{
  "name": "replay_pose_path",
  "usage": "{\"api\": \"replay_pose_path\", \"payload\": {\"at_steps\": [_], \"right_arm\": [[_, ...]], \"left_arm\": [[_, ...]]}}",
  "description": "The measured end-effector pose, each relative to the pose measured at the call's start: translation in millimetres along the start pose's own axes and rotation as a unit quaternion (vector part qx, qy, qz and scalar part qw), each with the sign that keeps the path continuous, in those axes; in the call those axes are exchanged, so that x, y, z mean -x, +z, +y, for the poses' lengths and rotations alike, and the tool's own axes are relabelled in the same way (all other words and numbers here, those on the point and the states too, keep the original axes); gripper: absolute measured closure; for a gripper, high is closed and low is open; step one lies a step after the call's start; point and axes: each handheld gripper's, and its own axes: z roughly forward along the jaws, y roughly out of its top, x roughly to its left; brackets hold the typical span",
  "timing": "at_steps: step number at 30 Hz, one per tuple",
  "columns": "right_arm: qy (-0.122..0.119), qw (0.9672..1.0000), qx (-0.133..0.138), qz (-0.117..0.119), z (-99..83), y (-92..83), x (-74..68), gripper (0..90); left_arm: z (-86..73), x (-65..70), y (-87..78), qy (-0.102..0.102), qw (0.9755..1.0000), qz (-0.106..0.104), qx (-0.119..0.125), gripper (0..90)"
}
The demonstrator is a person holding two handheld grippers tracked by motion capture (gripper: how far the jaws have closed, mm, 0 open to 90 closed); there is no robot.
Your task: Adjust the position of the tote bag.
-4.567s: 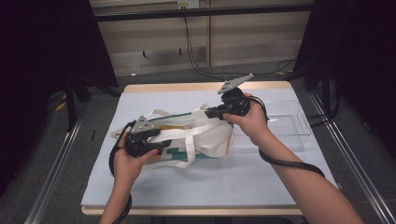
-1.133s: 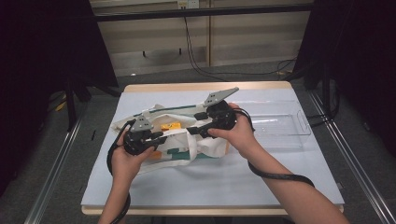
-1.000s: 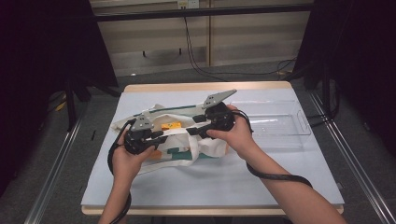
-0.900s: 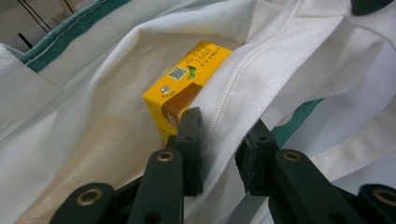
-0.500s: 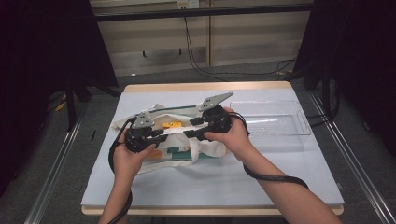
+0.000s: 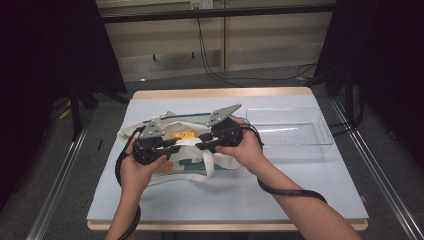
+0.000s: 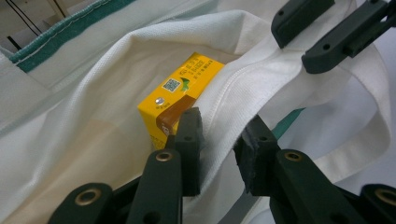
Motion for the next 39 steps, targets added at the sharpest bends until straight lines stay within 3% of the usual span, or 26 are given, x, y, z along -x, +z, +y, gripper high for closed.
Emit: {"api": "replay_pose_path", "payload": {"at_steps": [2,4,6,9,12,15,19,26,28,34,39], "right_arm": [[-0.005,1.0000,-0.001,0.004,0.3,2.2,-1.9,64.5],[0.008,0.9999,0.008,0.007,0.7,3.9,-2.5,57.2],[0.008,1.0000,0.001,-0.004,0.7,6.5,-2.7,50.4],[0.013,0.9999,0.000,-0.007,-0.9,10.2,-0.6,48.6],[0.000,0.9997,-0.010,-0.021,-2.7,12.4,-1.3,58.3],[-0.001,0.9998,-0.013,-0.016,-4.0,13.5,-2.1,69.3],[-0.016,0.9997,-0.006,-0.019,-2.3,11.0,-4.9,79.2],[-0.015,0.9998,0.001,-0.017,-4.4,10.5,-4.6,81.7],[-0.019,0.9997,0.000,-0.016,-4.5,11.6,-5.9,81.7],[-0.019,0.9997,-0.001,-0.016,-4.7,11.9,-6.3,81.6],[-0.022,0.9996,-0.001,-0.016,-5.4,12.1,-7.0,81.5]], "left_arm": [[0.2,0.0,-0.1,-0.001,1.0000,0.001,-0.003,72.1],[0.5,-0.1,0.3,-0.002,1.0000,-0.003,-0.002,72.1],[1.0,0.1,1.8,-0.001,1.0000,-0.005,0.002,72.0],[2.1,0.2,3.2,-0.001,1.0000,-0.006,0.001,71.9],[2.8,-0.4,2.9,0.001,1.0000,-0.007,-0.001,71.6],[2.5,-2.0,2.2,-0.001,0.9999,-0.011,0.003,70.5],[2.0,-6.1,-4.6,-0.017,0.9996,-0.014,0.018,60.8],[7.4,-15.6,-24.4,-0.036,0.9983,-0.003,0.046,45.1],[10.8,-18.6,-26.6,-0.035,0.9985,0.000,0.042,42.2],[22.3,-25.8,-19.2,-0.026,0.9991,-0.002,0.035,36.1],[32.3,-33.7,-8.0,-0.025,0.9994,0.001,0.025,36.3]]}}
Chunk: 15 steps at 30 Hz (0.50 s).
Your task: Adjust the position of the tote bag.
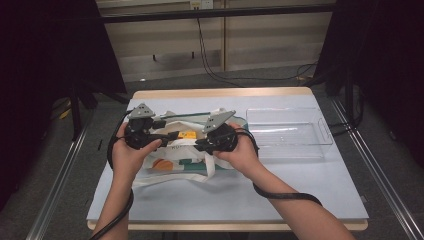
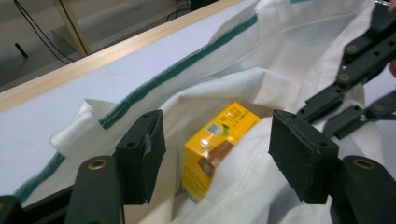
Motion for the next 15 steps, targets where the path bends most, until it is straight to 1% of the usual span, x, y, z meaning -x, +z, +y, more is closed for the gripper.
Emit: {"api": "replay_pose_path", "payload": {"at_steps": [1,2,3,4,5,6,7,8,9,11,12,13,14,15], "right_arm": [[0.000,1.0000,0.000,0.000,-0.2,0.0,0.1,81.5],[0.001,1.0000,0.001,0.001,-0.3,0.0,0.2,81.4],[0.000,1.0000,0.001,0.001,-0.5,0.0,0.3,81.4],[0.001,1.0000,0.001,0.001,-0.7,-0.1,0.4,81.4],[0.003,1.0000,0.002,0.000,-0.8,0.0,0.2,81.4],[0.004,1.0000,0.002,0.002,-0.8,-0.2,0.1,81.4],[0.004,1.0000,0.002,0.003,-0.9,-0.1,0.2,81.4],[0.003,1.0000,0.002,0.002,-0.9,0.1,0.2,81.4],[0.005,1.0000,0.001,0.001,-0.9,0.4,-0.1,81.4],[0.005,1.0000,0.000,0.003,-1.3,0.9,-0.4,81.3],[0.003,1.0000,0.001,0.004,-1.5,1.1,-0.1,81.4],[0.004,1.0000,0.000,0.004,-1.5,1.3,-0.4,81.4],[0.003,1.0000,-0.001,0.004,-1.5,1.4,-0.7,81.4],[0.002,1.0000,-0.001,0.005,-1.6,1.3,-0.9,81.4]], "left_arm": [[1.5,-2.4,3.2,0.006,0.9999,-0.001,-0.008,36.5],[2.4,-4.5,7.0,0.006,0.9999,-0.003,-0.010,36.8],[3.2,-6.3,9.7,0.004,0.9999,0.002,-0.014,37.6],[3.4,-8.0,13.8,0.001,0.9999,0.002,-0.013,38.4],[3.6,-10.3,16.3,0.004,0.9998,0.001,-0.020,39.0],[3.2,-11.7,19.7,-0.002,0.9998,0.000,-0.019,39.7],[3.2,-13.5,21.7,0.003,0.9997,0.000,-0.026,40.1],[2.4,-14.5,24.5,-0.003,0.9997,-0.002,-0.022,40.6],[1.8,-15.8,26.6,-0.004,0.9998,-0.004,-0.019,41.4],[1.5,-18.6,28.7,-0.003,0.9997,0.000,-0.024,42.2],[0.8,-19.8,31.0,-0.009,0.9999,0.000,-0.014,42.4],[1.0,-21.0,31.7,-0.007,0.9998,0.005,-0.016,43.3],[1.3,-22.4,32.3,-0.003,0.9998,0.004,-0.020,44.4],[1.7,-22.9,32.8,-0.004,0.9998,0.008,-0.019,45.5]]}}
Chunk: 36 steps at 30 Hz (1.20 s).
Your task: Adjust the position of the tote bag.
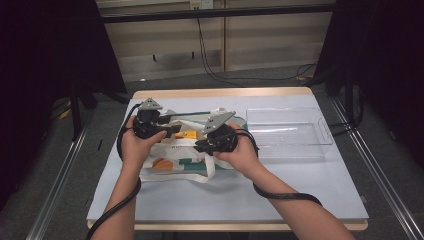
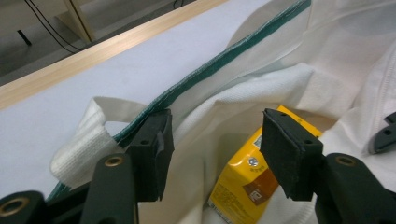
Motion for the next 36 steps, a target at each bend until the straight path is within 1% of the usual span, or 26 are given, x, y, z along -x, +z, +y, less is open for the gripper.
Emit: {"api": "replay_pose_path", "payload": {"at_steps": [2,3,4,5,6,7,8,9,10,11,12,14,15,17,19,20,21,22,24,25,27,28,31,34,35,36], "right_arm": [[-0.004,1.0000,-0.001,0.000,0.0,0.3,-0.4,81.4],[-0.003,1.0000,-0.002,0.001,0.0,0.4,-0.9,81.4],[-0.006,1.0000,-0.001,0.000,0.0,0.6,-0.9,81.4],[-0.007,1.0000,-0.001,-0.002,0.2,0.6,-1.3,81.5],[-0.007,1.0000,0.000,-0.002,0.3,0.4,-1.6,81.5],[-0.006,1.0000,0.001,-0.002,0.3,0.1,-2.1,81.6],[-0.005,1.0000,0.004,-0.006,0.5,0.0,-2.5,81.6],[-0.009,0.9999,0.003,-0.009,0.6,-0.3,-2.6,81.8],[-0.006,0.9999,0.004,-0.013,0.9,-0.9,-3.3,82.1],[-0.007,0.9998,0.007,-0.015,1.3,-1.5,-3.8,82.6],[-0.009,0.9998,0.010,-0.014,1.9,-2.2,-4.2,82.9],[-0.012,0.9998,0.012,-0.013,2.3,-2.8,-4.7,83.4],[-0.010,0.9998,0.015,-0.013,2.7,-3.2,-5.7,83.5],[-0.011,0.9998,0.017,-0.007,3.5,-4.4,-7.3,83.8],[-0.014,0.9997,0.017,-0.005,4.4,-5.3,-9.2,84.2],[-0.013,0.9997,0.019,-0.003,4.6,-5.3,-9.9,84.3],[-0.016,0.9997,0.018,0.001,4.6,-5.9,-10.7,84.4],[-0.016,0.9997,0.018,0.005,4.8,-6.1,-11.8,84.5],[-0.014,0.9996,0.023,0.008,4.7,-6.9,-13.5,84.6],[-0.016,0.9995,0.024,0.010,4.5,-7.3,-14.2,84.7],[-0.019,0.9995,0.024,0.010,3.8,-7.5,-16.3,84.7],[-0.021,0.9994,0.022,0.014,3.2,-7.1,-17.0,84.6],[-0.020,0.9994,0.023,0.014,1.2,-5.8,-17.9,84.6],[-0.013,0.9994,0.028,0.016,-0.3,-5.6,-16.3,84.6],[-0.013,0.9993,0.028,0.021,-0.6,-5.9,-15.5,84.6],[-0.012,0.9993,0.029,0.022,-0.4,-6.6,-15.4,84.6]], "left_arm": [[0.4,-1.5,0.9,0.005,1.0000,0.004,-0.005,48.9],[0.7,-1.3,1.6,0.003,1.0000,0.008,-0.003,50.1],[1.1,-1.4,1.9,0.010,0.9999,0.008,-0.007,52.1],[1.2,-1.6,2.6,0.010,0.9998,0.006,-0.014,56.6],[0.9,-0.9,4.3,0.002,0.9999,0.003,-0.016,58.4],[1.4,-0.6,4.6,0.008,0.9994,0.003,-0.032,62.2],[0.6,0.4,6.6,0.006,0.9995,0.007,-0.031,66.6],[0.5,0.4,7.3,0.006,0.9992,0.006,-0.038,70.8],[-0.4,1.2,9.4,0.001,0.9995,0.006,-0.030,72.9],[-0.4,1.2,9.6,0.005,0.9993,0.012,-0.036,74.6],[-0.8,1.3,10.5,0.001,0.9993,0.012,-0.035,75.7],[-0.8,0.6,11.3,-0.004,0.9995,0.014,-0.029,76.3],[-0.5,-0.2,11.2,0.000,0.9994,0.016,-0.032,76.5],[-0.3,-0.5,10.8,-0.007,0.9995,0.020,-0.024,76.8],[0.1,-1.7,10.3,-0.009,0.9994,0.022,-0.025,77.1],[0.0,-1.2,11.2,-0.015,0.9995,0.023,-0.018,77.2],[0.4,-3.0,10.0,-0.005,0.9994,0.023,-0.025,77.2],[0.3,-2.9,10.4,-0.009,0.9994,0.024,-0.022,77.2],[0.8,-3.6,9.7,-0.004,0.9993,0.030,-0.022,77.4],[0.7,-2.8,10.4,-0.017,0.9993,0.030,-0.014,77.4],[0.8,-4.4,10.3,-0.005,0.9993,0.031,-0.019,77.4],[0.6,-4.4,11.2,-0.009,0.9993,0.032,-0.016,77.4],[0.5,-6.4,10.8,-0.008,0.9993,0.032,-0.015,76.5],[1.5,-5.4,9.7,-0.015,0.9996,0.026,0.002,73.7],[2.5,-5.2,8.3,-0.011,0.9996,0.025,-0.004,73.4],[2.9,-5.6,7.9,-0.009,0.9995,0.029,0.001,72.9]]}}
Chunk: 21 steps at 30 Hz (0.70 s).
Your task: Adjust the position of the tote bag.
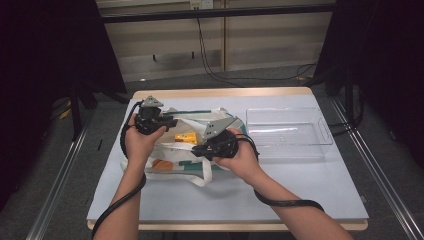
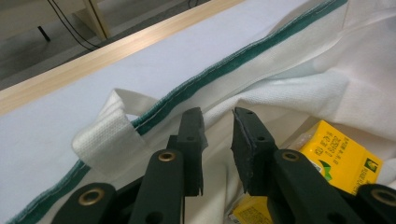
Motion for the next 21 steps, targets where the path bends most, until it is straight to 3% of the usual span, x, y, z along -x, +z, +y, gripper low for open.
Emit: {"api": "replay_pose_path", "payload": {"at_steps": [5,7,9,17,21], "right_arm": [[-0.008,1.0000,0.006,0.000,5.1,-2.7,-3.5,84.7],[-0.012,0.9999,0.001,0.004,3.7,0.0,-5.8,84.6],[-0.008,0.9999,-0.002,0.008,0.3,2.2,-6.5,84.6],[-0.005,0.9999,-0.007,0.014,-5.7,6.6,-5.5,84.5],[-0.009,0.9996,-0.015,0.020,-9.1,12.2,-7.4,84.5]], "left_arm": [[-0.5,-0.6,3.0,0.005,1.0000,-0.005,-0.004,70.8],[-1.2,0.3,4.8,-0.005,1.0000,-0.006,-0.003,70.3],[-1.4,-1.4,4.9,0.003,0.9999,-0.003,-0.011,70.2],[-1.9,-0.9,7.4,0.003,1.0000,-0.005,-0.007,69.8],[-2.8,0.2,8.7,-0.009,1.0000,-0.004,-0.003,69.4]]}}
